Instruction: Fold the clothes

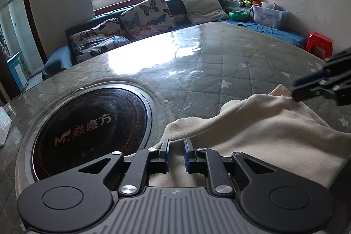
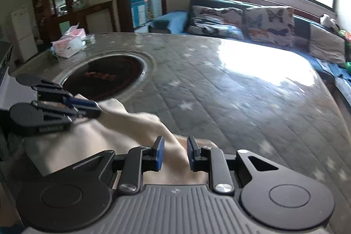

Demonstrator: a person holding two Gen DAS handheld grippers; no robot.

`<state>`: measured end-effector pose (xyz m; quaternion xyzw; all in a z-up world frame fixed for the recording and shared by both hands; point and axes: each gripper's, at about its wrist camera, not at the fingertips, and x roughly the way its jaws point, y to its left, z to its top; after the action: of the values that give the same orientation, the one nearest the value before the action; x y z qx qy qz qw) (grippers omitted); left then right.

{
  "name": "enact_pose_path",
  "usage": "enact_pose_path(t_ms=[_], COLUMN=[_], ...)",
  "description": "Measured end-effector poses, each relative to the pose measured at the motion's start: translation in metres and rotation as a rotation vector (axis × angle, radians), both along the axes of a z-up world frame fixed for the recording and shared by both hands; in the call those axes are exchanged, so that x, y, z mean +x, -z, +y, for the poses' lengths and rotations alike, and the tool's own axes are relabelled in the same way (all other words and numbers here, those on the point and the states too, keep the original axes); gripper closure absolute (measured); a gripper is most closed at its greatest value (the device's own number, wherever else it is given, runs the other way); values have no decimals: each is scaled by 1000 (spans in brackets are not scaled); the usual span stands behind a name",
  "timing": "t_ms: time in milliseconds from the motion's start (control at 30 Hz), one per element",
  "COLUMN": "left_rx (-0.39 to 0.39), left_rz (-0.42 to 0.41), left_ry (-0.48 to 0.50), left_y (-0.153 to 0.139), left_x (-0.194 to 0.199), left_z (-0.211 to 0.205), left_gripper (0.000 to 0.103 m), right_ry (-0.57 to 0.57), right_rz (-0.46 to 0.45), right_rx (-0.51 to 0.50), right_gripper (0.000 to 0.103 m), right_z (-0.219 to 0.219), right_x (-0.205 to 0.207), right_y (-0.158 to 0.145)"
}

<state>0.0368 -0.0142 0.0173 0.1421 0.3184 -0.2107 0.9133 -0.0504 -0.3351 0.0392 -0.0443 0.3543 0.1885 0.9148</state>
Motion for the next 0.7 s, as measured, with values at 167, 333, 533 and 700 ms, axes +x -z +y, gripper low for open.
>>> enact_pose_path(t_ms=[167, 333, 533, 700], left_rx=[-35, -59, -70, -84], left_rz=[-27, -39, -45, -46], left_ry=[51, 135, 257, 347], left_y=[-14, -21, -24, -22], left_x=[-24, -55, -78, -87], left_z=[-8, -24, -49, -68], left_gripper=[88, 88, 87, 87], right_ry=[25, 30, 23, 31], right_rz=[25, 43, 57, 63], right_rx=[20, 55, 64, 97], right_gripper=[83, 83, 83, 85], right_z=[-16, -14, -9, -13], right_x=[-11, -4, 1, -1], right_y=[6, 16, 25, 29])
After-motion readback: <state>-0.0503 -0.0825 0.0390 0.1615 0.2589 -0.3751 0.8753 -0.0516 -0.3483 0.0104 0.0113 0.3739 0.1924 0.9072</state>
